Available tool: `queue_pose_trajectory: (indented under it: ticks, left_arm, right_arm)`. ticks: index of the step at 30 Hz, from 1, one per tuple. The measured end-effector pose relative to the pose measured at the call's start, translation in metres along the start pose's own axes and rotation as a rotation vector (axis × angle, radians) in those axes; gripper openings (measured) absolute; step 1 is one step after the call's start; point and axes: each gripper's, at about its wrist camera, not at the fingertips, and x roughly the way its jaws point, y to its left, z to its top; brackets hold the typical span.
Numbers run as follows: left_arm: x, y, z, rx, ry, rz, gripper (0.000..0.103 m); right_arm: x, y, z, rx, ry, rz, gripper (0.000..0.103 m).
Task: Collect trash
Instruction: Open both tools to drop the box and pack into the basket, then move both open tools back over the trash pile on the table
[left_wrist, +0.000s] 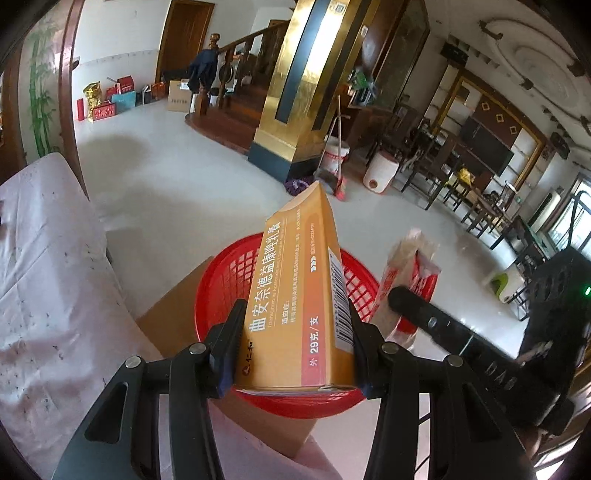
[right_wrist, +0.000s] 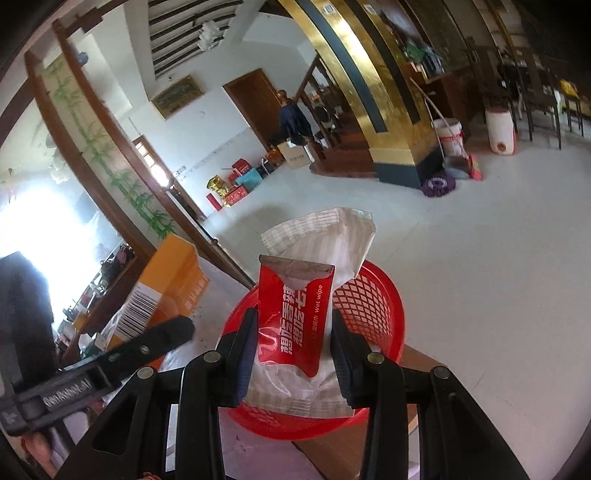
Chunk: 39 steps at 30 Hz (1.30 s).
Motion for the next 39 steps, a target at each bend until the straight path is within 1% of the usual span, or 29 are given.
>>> queue_pose_trajectory:
  ticks: [3, 6, 8, 9, 10, 11, 15, 18, 20, 22, 24, 26, 28, 30, 33, 36, 39]
  left_arm:
    - [0.012, -0.001, -0.004, 0.001, 0.027, 0.011, 0.048]
    - [0.018, 0.003, -0.005, -0.002, 0.045, 0.022, 0.048]
    - [0.017, 0.007, -0.004, -0.001, 0.045, 0.027, 0.050]
    - [0.017, 0.008, -0.004, -0.003, 0.043, 0.027, 0.052]
    - [0.015, 0.008, -0.004, -0.006, 0.041, 0.023, 0.058]
    - [0.013, 0.010, -0.006, -0.010, 0.037, 0.021, 0.063]
    - [-0.006, 0.016, -0.012, -0.009, 0.012, 0.033, 0.063]
    - [-0.039, 0.022, -0.020, -0.013, -0.035, 0.054, 0.066]
    - [-0.073, 0.029, -0.030, -0.027, -0.084, 0.070, 0.076]
    - [-0.109, 0.034, -0.041, -0.057, -0.140, 0.103, 0.080]
    - [-0.147, 0.040, -0.056, -0.085, -0.187, 0.152, 0.081]
    - [-0.181, 0.047, -0.071, -0.105, -0.233, 0.209, 0.082]
    - [-0.216, 0.052, -0.086, -0.116, -0.277, 0.286, 0.085]
    - [-0.252, 0.058, -0.104, -0.123, -0.313, 0.369, 0.085]
    - [-0.294, 0.069, -0.125, -0.148, -0.348, 0.436, 0.085]
    - [-0.329, 0.082, -0.145, -0.194, -0.376, 0.489, 0.085]
    - [-0.360, 0.099, -0.163, -0.240, -0.408, 0.515, 0.085]
  right_arm:
    - [0.007, -0.003, 0.005, 0.000, 0.011, -0.007, 0.041]
    - [0.013, -0.001, 0.005, 0.001, 0.016, -0.023, 0.044]
    - [0.014, 0.000, 0.004, 0.004, 0.016, -0.019, 0.051]
    - [0.014, -0.001, 0.005, 0.006, 0.012, -0.018, 0.060]
    - [0.011, -0.001, 0.006, 0.011, 0.002, -0.022, 0.067]
    - [0.011, -0.001, 0.006, 0.014, -0.005, -0.021, 0.069]
    - [-0.004, 0.005, 0.009, 0.027, -0.031, -0.003, 0.070]
    - [-0.026, 0.017, 0.006, 0.016, -0.059, 0.017, 0.070]
    - [-0.043, 0.029, 0.000, 0.000, -0.076, 0.042, 0.070]
    - [-0.058, 0.043, -0.009, -0.020, -0.092, 0.065, 0.072]
    - [-0.072, 0.058, -0.019, -0.048, -0.102, 0.090, 0.077]
    - [-0.084, 0.077, -0.030, -0.081, -0.099, 0.124, 0.077]
    - [-0.096, 0.101, -0.043, -0.126, -0.094, 0.167, 0.078]
    - [-0.104, 0.124, -0.053, -0.164, -0.092, 0.207, 0.079]
    - [-0.112, 0.155, -0.068, -0.223, -0.088, 0.266, 0.083]
    - [-0.114, 0.192, -0.083, -0.284, -0.074, 0.328, 0.084]
    - [-0.111, 0.218, -0.098, -0.319, -0.052, 0.377, 0.085]
